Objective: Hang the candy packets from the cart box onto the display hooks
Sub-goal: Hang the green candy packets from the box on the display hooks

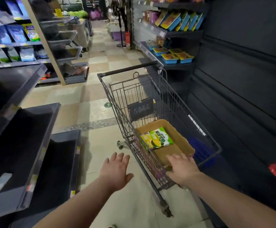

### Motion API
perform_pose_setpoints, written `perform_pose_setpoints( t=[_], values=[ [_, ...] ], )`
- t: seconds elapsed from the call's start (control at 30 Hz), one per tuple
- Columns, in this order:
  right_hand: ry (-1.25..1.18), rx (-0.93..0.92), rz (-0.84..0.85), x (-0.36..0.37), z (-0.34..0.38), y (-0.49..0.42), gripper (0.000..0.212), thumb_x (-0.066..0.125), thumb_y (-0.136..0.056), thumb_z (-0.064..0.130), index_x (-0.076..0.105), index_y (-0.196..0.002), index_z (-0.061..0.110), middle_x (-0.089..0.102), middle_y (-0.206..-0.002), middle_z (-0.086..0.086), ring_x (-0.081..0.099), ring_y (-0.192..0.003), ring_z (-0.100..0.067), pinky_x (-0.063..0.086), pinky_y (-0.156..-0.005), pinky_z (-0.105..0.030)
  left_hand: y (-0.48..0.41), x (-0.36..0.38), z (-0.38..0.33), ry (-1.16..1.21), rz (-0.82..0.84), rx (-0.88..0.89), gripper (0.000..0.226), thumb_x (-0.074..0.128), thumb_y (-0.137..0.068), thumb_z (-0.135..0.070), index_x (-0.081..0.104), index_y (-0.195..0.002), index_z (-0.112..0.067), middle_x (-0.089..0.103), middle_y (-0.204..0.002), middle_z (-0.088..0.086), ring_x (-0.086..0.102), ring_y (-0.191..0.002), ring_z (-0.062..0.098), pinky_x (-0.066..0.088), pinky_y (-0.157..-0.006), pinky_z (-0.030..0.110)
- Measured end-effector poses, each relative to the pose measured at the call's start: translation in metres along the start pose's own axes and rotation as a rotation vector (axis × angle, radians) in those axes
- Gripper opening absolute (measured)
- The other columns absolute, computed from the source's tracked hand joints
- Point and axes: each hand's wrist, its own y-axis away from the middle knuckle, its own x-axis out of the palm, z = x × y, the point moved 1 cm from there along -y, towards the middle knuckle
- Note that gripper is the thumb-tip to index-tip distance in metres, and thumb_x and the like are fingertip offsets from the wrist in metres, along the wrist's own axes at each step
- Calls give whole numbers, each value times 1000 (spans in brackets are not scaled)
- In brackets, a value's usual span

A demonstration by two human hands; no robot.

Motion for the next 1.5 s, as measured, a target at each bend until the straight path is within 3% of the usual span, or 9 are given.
perform_pose_setpoints(
  t=[0.1, 0.23, 0.43, 0.57, 0.67, 0.9, 1.13, 1.5],
  values=[
    [-25, 94, 17, -7, 12, -30, 66, 48, -92, 45, 21, -149, 30, 30, -154, 2, 20, -145, -25, 18, -117, -50, -37, -11, 28, -35, 4, 79, 73, 41, -95, -53, 14, -154, -19, 16, -161, 7, 10, -149, 28, 18, -118, 43],
    [-60, 173, 6, -8, 33, -68, 58, 50, -88, 47, 36, -141, 26, 46, -140, -3, 40, -131, -27, 34, -107, -49, -84, -32, 74, -65, -31, 163, 71, 42, -95, -52, 18, -152, -19, 18, -160, 6, 13, -148, 26, 20, -117, 41],
    [-198, 282, 24, 2, 63, -98, 61, 51, -88, 48, 33, -142, 25, 39, -148, -2, 34, -136, -28, 30, -110, -47, -150, -38, 116, -100, -6, 256, 70, 43, -93, -56, 22, -150, -21, 27, -156, 2, 22, -145, 25, 28, -113, 40],
    [-196, 365, 43, -2, 52, -110, 65, 51, -89, 48, 29, -145, 25, 37, -150, -3, 31, -138, -29, 28, -111, -45, -188, -42, 98, -83, 3, 357, 72, 44, -93, -54, 19, -152, -22, 26, -157, 3, 21, -145, 24, 26, -114, 39],
    [-210, 413, 58, -5, 35, -127, 63, 52, -88, 47, 31, -143, 24, 39, -148, -2, 33, -137, -27, 30, -110, -45, -220, -41, 82, -30, -4, 407, 71, 49, -90, -55, 27, -149, -22, 34, -153, 3, 28, -141, 25, 29, -112, 39],
    [-252, 433, 142, -8, -2, -196, 66, 49, -91, 47, 25, -148, 23, 35, -151, -6, 29, -139, -29, 27, -112, -49, -305, -55, 69, -150, 98, 416, 73, 45, -91, -56, 21, -151, -22, 27, -156, 5, 23, -145, 27, 26, -116, 44],
    [-288, 447, 224, -21, -42, -254, 57, 49, -90, 37, 32, -142, 20, 43, -142, -11, 34, -134, -32, 30, -107, -46, -390, -75, 35, -173, 120, 421, 74, 47, -91, -56, 24, -150, -18, 29, -155, 6, 23, -146, 28, 28, -115, 44],
    [-411, 530, 309, -4, -63, -298, 58, 47, -91, 32, 30, -145, 21, 36, -149, -9, 31, -137, -30, 34, -104, -43, -455, -36, 23, -139, 323, 455, 73, 53, -86, -53, 26, -148, -26, 42, -145, 3, 37, -136, 27, 40, -106, 46]
  ],
)
